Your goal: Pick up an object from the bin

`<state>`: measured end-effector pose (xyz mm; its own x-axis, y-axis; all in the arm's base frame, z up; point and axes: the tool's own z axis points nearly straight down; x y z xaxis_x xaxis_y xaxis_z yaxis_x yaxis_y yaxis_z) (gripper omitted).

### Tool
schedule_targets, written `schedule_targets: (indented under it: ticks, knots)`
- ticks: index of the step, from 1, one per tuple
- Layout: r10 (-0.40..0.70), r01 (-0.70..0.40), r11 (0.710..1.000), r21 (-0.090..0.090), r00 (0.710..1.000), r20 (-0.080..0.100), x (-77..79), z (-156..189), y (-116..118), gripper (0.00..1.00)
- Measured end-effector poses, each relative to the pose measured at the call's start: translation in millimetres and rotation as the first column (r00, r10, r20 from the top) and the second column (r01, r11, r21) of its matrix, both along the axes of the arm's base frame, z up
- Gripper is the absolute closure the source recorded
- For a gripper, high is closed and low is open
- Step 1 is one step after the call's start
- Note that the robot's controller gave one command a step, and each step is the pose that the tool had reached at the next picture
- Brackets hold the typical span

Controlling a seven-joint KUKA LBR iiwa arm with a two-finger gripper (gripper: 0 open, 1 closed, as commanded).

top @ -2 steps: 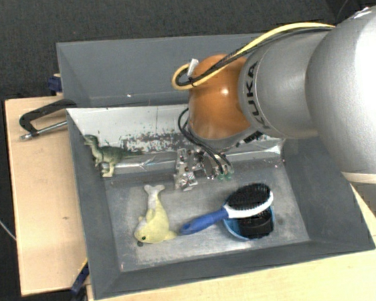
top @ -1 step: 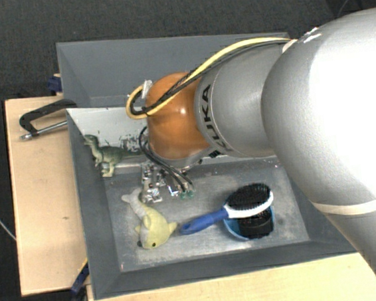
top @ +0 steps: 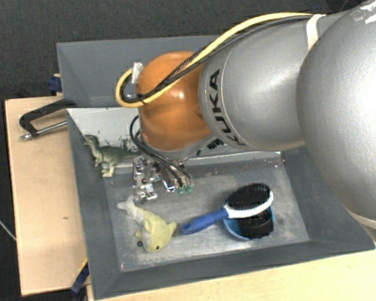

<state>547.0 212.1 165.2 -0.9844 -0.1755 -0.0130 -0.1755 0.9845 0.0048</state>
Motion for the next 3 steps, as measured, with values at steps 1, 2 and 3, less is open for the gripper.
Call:
schedule_targets:
  ticks: [1,2,3]
  knots:
    - [0.01,-0.01,1.0,-0.008,1.0,-0.012,15.2,-27,-31,1.0]
    - [0.017,-0.017,1.0,-0.006,1.0,-0.016,-24.6,-44,-26,1.0]
    - [0.022,-0.022,1.0,-0.004,1.0,-0.009,-35.9,-23,-18,1.0]
